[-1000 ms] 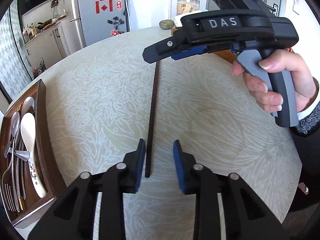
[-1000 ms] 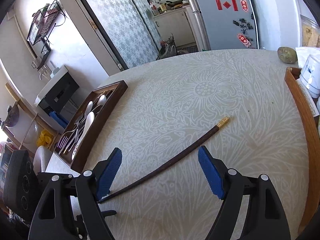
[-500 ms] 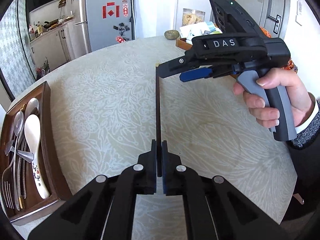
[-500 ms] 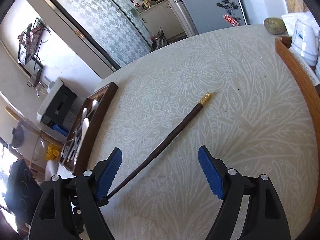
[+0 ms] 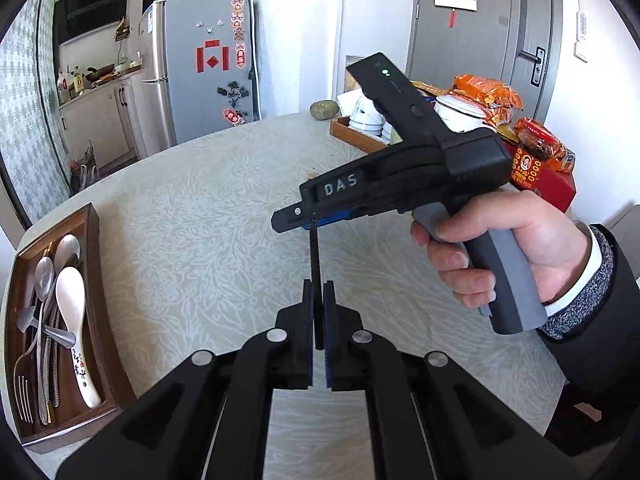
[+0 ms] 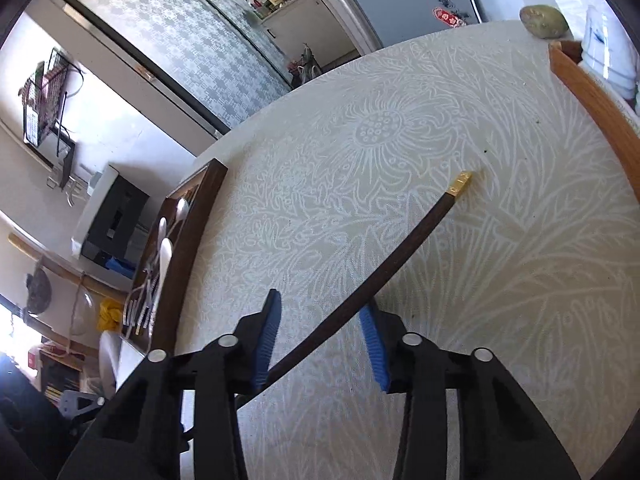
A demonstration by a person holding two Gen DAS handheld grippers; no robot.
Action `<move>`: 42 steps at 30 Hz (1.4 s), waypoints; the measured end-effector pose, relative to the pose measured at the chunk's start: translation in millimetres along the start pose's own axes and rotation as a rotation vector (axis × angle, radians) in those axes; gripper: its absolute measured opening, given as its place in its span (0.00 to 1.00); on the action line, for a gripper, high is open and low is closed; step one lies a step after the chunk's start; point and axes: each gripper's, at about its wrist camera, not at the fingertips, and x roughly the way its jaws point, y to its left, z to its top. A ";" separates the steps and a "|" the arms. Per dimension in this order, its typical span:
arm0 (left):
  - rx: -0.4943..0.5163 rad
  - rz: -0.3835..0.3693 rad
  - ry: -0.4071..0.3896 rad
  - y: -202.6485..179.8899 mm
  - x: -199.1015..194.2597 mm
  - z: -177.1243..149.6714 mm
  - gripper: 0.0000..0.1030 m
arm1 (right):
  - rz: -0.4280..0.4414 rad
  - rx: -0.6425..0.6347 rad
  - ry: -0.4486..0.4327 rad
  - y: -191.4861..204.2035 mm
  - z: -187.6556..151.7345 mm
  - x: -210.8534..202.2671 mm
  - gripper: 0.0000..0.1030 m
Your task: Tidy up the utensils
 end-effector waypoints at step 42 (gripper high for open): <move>-0.261 0.225 -0.038 160.2 -101.6 -87.5 0.48 | -0.041 -0.255 0.077 246.7 29.8 153.2 0.34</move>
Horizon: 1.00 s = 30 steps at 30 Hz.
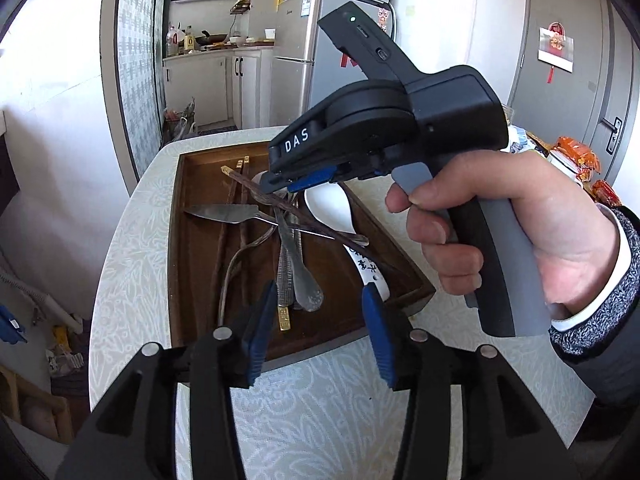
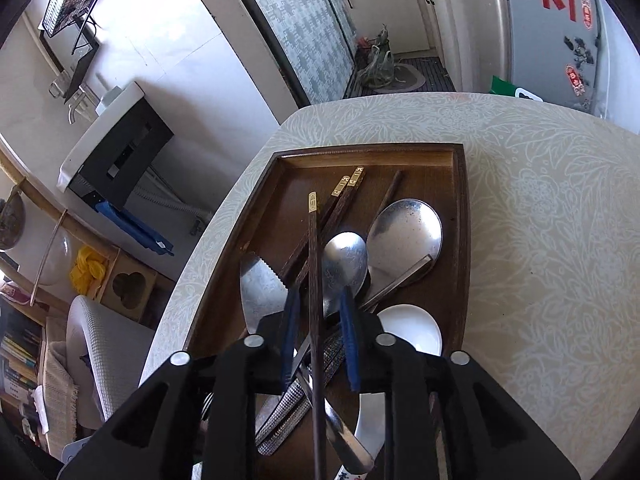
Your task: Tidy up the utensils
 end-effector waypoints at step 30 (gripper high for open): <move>0.063 0.170 -0.216 -48.9 -29.9 -14.4 0.97 | -0.156 -0.329 -0.453 -42.1 -162.4 -159.9 0.88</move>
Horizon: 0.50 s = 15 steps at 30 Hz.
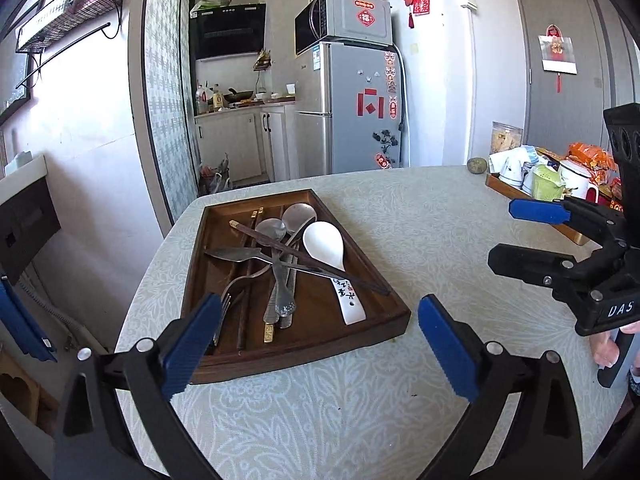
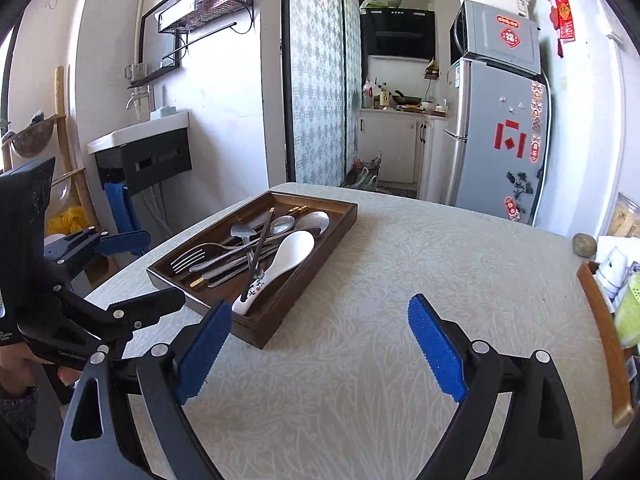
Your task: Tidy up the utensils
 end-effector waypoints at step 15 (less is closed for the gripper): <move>-0.001 0.004 -0.023 1.7 -2.3 -1.4 0.97 | -0.051 -0.020 -0.134 3.3 -14.1 -19.8 0.97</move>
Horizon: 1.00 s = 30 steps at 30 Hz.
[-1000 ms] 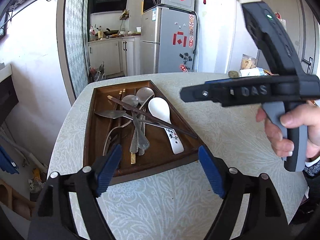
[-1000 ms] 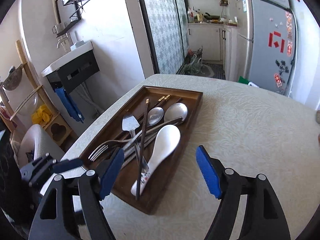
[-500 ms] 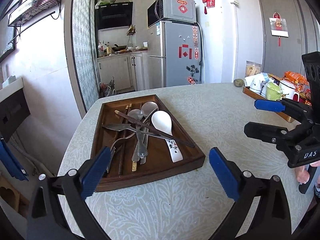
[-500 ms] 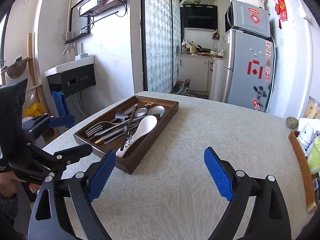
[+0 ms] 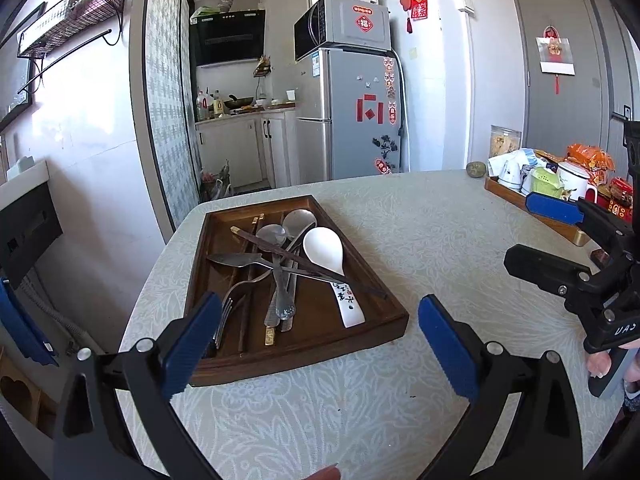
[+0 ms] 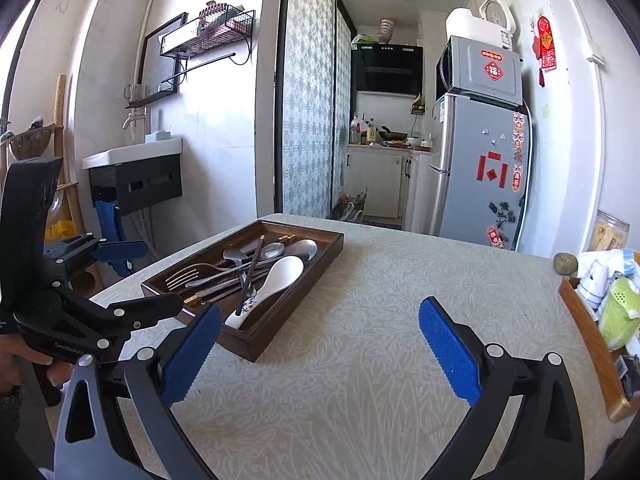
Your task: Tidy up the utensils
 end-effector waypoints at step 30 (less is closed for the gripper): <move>-0.087 -0.022 -0.006 21.9 -7.7 -3.2 0.97 | 0.049 0.000 -0.016 -0.6 -0.8 -3.9 0.97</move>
